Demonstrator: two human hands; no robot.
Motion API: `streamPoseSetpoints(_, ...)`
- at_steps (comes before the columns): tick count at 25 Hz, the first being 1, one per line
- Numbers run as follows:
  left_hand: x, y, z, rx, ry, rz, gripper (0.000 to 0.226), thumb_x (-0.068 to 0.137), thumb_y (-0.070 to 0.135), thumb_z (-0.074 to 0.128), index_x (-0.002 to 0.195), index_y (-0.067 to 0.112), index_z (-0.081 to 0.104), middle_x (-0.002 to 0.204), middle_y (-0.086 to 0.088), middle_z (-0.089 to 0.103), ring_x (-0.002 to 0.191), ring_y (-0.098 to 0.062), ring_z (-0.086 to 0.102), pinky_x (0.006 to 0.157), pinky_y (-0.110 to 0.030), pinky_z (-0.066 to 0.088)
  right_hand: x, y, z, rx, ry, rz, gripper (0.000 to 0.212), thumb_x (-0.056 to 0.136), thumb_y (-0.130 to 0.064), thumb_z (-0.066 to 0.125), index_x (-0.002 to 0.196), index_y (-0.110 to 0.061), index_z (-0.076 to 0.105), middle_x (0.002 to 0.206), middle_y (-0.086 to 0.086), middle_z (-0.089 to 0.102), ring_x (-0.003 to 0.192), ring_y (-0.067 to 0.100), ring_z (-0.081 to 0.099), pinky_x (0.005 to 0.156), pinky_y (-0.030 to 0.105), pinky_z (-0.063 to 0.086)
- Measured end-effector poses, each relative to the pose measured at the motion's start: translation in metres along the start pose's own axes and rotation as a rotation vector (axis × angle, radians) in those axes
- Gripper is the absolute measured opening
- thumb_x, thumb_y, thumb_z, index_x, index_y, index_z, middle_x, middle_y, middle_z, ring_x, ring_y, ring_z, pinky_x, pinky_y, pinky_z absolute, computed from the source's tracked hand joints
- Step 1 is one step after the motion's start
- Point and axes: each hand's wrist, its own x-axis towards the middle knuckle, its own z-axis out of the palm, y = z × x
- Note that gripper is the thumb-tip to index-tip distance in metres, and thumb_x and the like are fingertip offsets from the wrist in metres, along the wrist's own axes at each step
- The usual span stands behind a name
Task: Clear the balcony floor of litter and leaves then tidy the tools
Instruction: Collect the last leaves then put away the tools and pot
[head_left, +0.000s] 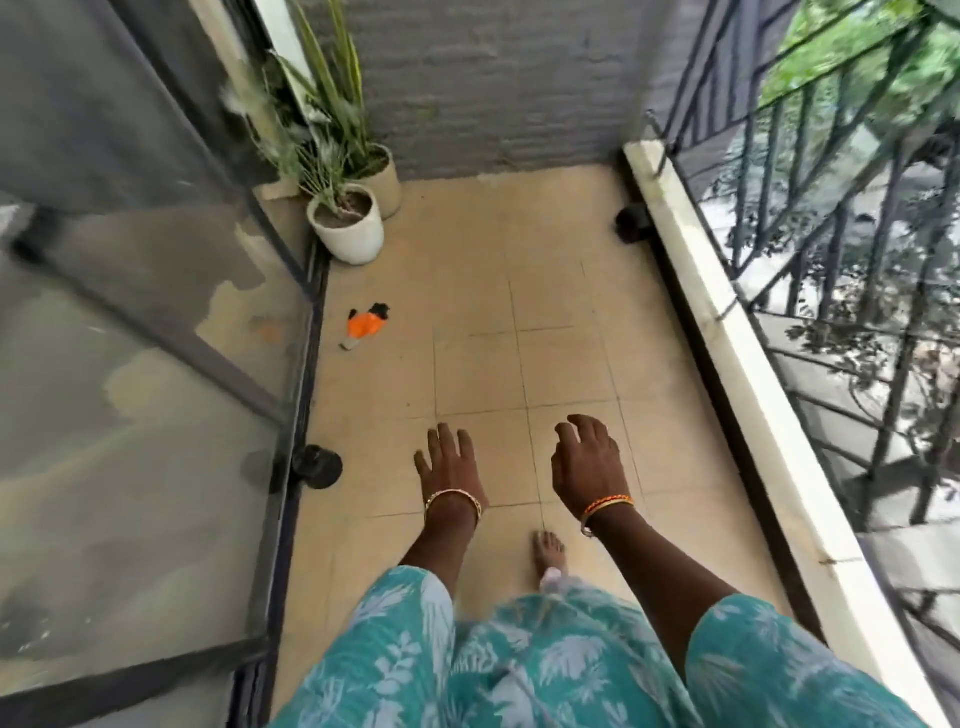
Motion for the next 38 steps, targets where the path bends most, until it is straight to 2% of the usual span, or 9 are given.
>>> streamPoseSetpoints(5,0.058,0.008,-0.023,-0.093,0.015,-0.141,0.073,0.092,0.025,0.051,0.151,0.014,0.01,0.159,-0.015,0.0,0.147,-0.03,0.002,0.116,-0.046,0.012,0.089,0.015,0.001,-0.016,-0.079,-0.072,0.034,0.071,-0.004,0.067,0.104,-0.002,0.061,0.114,0.023,0.059,0.107,0.04,0.055,0.08,0.046,0.05)
streamPoseSetpoints(9,0.1,0.0,-0.043,-0.132,0.028,-0.224,0.074,0.093,0.027,0.05,0.151,0.013,0.008,0.159,-0.015,-0.002,0.147,-0.03,0.0,0.116,-0.044,0.011,0.154,0.007,0.016,0.022,-0.135,-0.113,0.043,0.083,-0.008,0.058,0.124,0.001,0.052,0.136,0.027,0.044,0.127,0.043,0.04,0.095,0.05,0.044)
streamPoseSetpoints(12,0.137,-0.022,-0.051,-0.139,0.032,-0.26,0.074,0.094,0.028,0.047,0.152,0.011,0.004,0.159,-0.015,-0.005,0.147,-0.03,-0.002,0.117,-0.044,0.009,0.198,-0.009,0.037,0.008,-0.163,-0.164,0.05,0.087,-0.014,0.055,0.134,0.001,0.044,0.145,0.028,0.033,0.135,0.042,0.031,0.103,0.049,0.037)
streamPoseSetpoints(17,0.225,-0.08,-0.067,-0.133,0.001,-0.259,0.077,0.094,0.032,0.046,0.152,0.01,0.001,0.159,-0.016,-0.009,0.147,-0.031,-0.005,0.117,-0.046,0.006,0.283,-0.062,0.079,-0.025,-0.243,-0.185,0.054,0.088,-0.019,0.056,0.136,0.0,0.042,0.145,0.027,0.033,0.135,0.043,0.031,0.102,0.053,0.037)
streamPoseSetpoints(22,0.316,-0.155,-0.104,-0.123,-0.044,-0.216,0.078,0.093,0.029,0.049,0.152,0.009,0.002,0.159,-0.017,-0.006,0.147,-0.032,-0.001,0.117,-0.046,0.007,0.369,-0.133,0.112,-0.008,-0.303,-0.094,0.052,0.087,-0.027,0.039,0.129,0.001,0.049,0.139,0.028,0.041,0.128,0.045,0.04,0.094,0.054,0.043)
streamPoseSetpoints(25,0.372,-0.195,-0.119,-0.127,-0.068,-0.198,0.074,0.093,0.027,0.048,0.151,0.009,0.006,0.159,-0.017,-0.003,0.147,-0.031,0.001,0.117,-0.046,0.008,0.417,-0.169,0.132,0.076,-0.299,0.004,0.047,0.089,-0.018,0.051,0.132,0.001,0.046,0.145,0.026,0.033,0.131,0.044,0.033,0.099,0.053,0.038)
streamPoseSetpoints(33,0.52,-0.26,-0.115,-0.068,-0.252,-0.124,0.061,0.096,0.027,0.045,0.149,0.009,0.019,0.158,-0.018,0.009,0.146,-0.032,0.009,0.116,-0.045,0.013,0.538,-0.211,0.217,0.226,-0.401,0.295,0.044,0.087,-0.009,0.053,0.129,0.001,0.046,0.14,0.023,0.036,0.123,0.042,0.039,0.094,0.047,0.042)
streamPoseSetpoints(35,0.557,-0.271,-0.105,-0.073,-0.326,-0.121,0.053,0.097,0.023,0.043,0.146,0.009,0.026,0.155,-0.017,0.018,0.144,-0.032,0.016,0.114,-0.044,0.019,0.564,-0.217,0.243,0.257,-0.465,0.376,0.044,0.087,-0.009,0.053,0.129,-0.001,0.046,0.136,0.021,0.039,0.12,0.04,0.043,0.092,0.045,0.044)
streamPoseSetpoints(38,0.616,-0.289,-0.076,-0.079,-0.461,-0.063,0.041,0.094,0.022,0.045,0.132,0.009,0.043,0.14,-0.013,0.039,0.131,-0.029,0.035,0.105,-0.04,0.031,0.603,-0.227,0.298,0.285,-0.577,0.424,0.045,0.088,-0.012,0.053,0.131,-0.005,0.044,0.133,0.018,0.043,0.116,0.038,0.048,0.089,0.042,0.045)
